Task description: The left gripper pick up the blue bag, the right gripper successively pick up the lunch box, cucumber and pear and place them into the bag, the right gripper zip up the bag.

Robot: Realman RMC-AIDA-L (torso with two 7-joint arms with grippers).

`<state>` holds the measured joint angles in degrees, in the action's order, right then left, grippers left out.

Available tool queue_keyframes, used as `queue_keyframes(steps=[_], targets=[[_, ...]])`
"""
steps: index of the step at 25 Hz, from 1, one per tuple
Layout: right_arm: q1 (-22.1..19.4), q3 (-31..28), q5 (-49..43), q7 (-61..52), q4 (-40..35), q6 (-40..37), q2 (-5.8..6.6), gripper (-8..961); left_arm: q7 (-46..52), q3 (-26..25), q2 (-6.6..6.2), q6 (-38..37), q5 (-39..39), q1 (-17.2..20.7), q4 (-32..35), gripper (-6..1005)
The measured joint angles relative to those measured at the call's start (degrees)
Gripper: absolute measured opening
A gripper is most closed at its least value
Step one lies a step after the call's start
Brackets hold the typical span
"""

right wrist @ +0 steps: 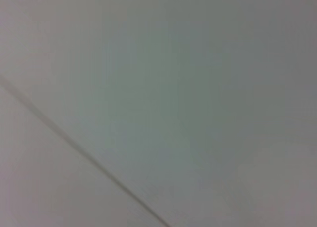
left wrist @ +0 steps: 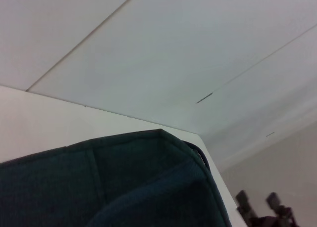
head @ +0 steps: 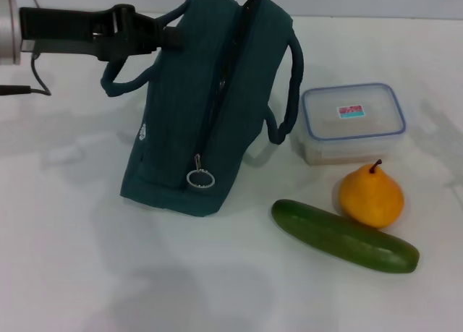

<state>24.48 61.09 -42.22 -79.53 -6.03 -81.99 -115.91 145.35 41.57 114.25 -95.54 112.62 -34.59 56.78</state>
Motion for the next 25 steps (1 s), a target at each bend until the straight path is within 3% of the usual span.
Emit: queue_keyframes(steps=[15, 25], targets=[[1.1, 0.4, -0.4, -11.0, 3.0, 9.3, -0.31, 780, -2.1, 0.0, -0.12, 0.4, -1.3, -0.4, 0.0, 64], [4.9, 3.8, -0.7, -13.7, 5.9, 11.2, -0.28, 770, -3.0, 0.0, 0.24, 0.8, -1.3, -0.1, 0.0, 64]])
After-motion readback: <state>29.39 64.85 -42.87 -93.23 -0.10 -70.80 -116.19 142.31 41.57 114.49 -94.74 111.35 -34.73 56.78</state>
